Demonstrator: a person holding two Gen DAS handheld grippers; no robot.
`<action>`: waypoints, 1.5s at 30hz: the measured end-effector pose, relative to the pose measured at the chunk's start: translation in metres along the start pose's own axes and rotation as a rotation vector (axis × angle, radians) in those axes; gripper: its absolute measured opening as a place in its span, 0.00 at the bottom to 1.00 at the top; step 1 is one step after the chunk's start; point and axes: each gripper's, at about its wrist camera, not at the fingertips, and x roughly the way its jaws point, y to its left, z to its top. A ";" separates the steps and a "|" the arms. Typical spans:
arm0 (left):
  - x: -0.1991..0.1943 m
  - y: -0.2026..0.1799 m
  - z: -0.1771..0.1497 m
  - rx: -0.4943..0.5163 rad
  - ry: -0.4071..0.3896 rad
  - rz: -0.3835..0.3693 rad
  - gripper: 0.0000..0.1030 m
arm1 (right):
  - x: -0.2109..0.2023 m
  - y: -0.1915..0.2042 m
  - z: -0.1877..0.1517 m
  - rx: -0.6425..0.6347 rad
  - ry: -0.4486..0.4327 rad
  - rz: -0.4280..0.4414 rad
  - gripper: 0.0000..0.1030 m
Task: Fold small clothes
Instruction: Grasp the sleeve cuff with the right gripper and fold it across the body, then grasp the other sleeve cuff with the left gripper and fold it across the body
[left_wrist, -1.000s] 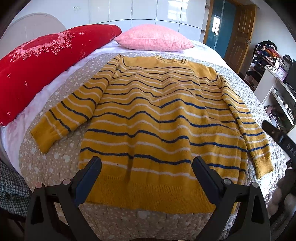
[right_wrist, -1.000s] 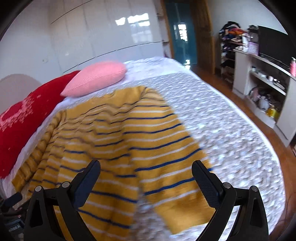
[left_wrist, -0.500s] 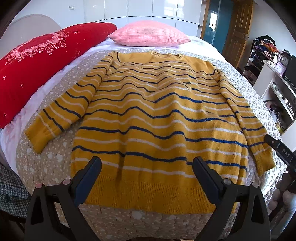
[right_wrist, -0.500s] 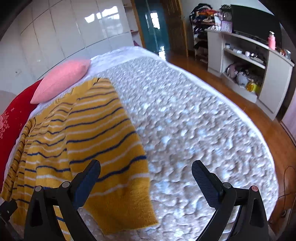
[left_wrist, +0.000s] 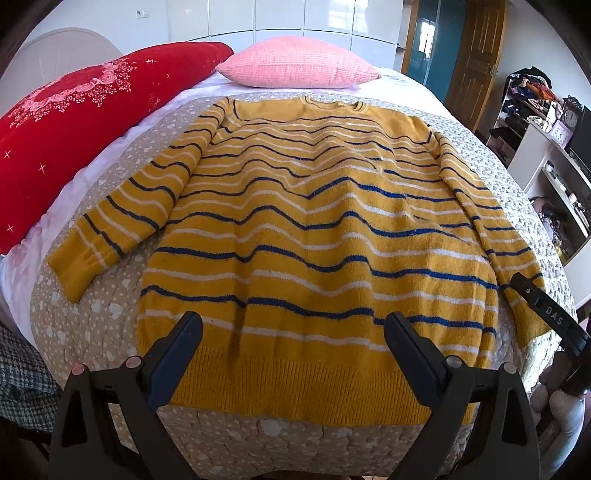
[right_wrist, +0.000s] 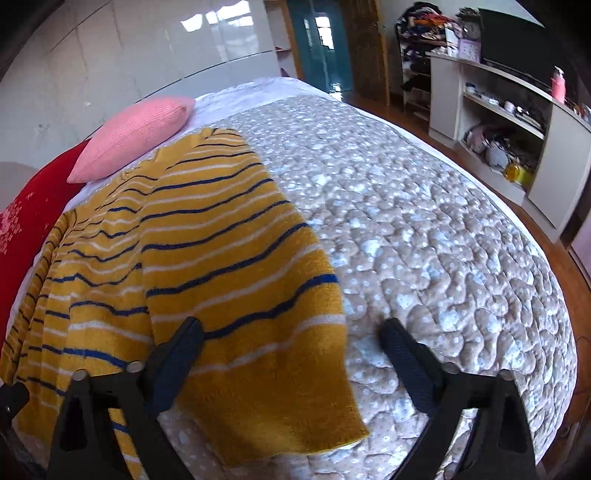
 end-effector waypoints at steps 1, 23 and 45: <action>0.000 0.000 0.000 -0.002 0.000 0.001 0.95 | 0.000 0.003 0.000 -0.013 -0.003 -0.001 0.70; -0.011 0.048 0.015 -0.083 -0.048 0.059 0.95 | 0.008 -0.094 0.092 -0.039 -0.073 -0.351 0.39; 0.071 0.233 0.053 -0.335 0.069 0.142 0.36 | -0.029 0.088 0.007 -0.270 -0.047 0.049 0.71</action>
